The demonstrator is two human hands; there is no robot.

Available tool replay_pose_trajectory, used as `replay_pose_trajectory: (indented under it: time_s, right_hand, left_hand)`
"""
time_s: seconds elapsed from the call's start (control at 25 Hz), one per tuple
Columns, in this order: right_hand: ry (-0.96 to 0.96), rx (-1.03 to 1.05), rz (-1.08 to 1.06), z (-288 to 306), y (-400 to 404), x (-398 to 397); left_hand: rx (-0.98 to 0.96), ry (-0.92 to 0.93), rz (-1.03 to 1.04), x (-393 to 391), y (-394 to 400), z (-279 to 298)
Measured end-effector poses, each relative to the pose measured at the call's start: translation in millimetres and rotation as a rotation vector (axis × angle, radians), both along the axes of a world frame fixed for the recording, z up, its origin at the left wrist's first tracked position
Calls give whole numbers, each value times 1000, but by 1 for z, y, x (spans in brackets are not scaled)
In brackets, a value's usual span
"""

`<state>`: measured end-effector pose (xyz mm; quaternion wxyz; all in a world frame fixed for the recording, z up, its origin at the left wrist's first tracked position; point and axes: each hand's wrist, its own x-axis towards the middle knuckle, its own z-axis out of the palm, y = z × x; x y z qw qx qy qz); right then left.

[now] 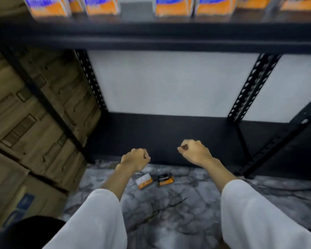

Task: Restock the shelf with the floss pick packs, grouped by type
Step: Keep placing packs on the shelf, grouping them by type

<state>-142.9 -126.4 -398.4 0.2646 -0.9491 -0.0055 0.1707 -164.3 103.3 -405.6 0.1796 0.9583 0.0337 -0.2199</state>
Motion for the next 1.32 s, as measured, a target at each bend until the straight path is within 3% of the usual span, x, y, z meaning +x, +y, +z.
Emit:
replay_pose_trajectory:
  time_s: [0.32,0.52,0.88,1.12,1.32]
  right_hand:
    - [295,-51,36,-196,48,14]
    - [293,-144,62,-259,61,15]
    - [261,-155,-3,-296,79,10]
    - [234,-165,-47,-299,77,-2]
    - [229,-166,-41,-300,74,-3]
  left_hand:
    - [-69,288,98,2,38,-178]
    - [-76,218,137,11,33,-244]
    - [51,-8,-9,3,35,-298]
    - [113,4,-56,4,47,-297]
    - [-8,-6,-176,8,49,-295]
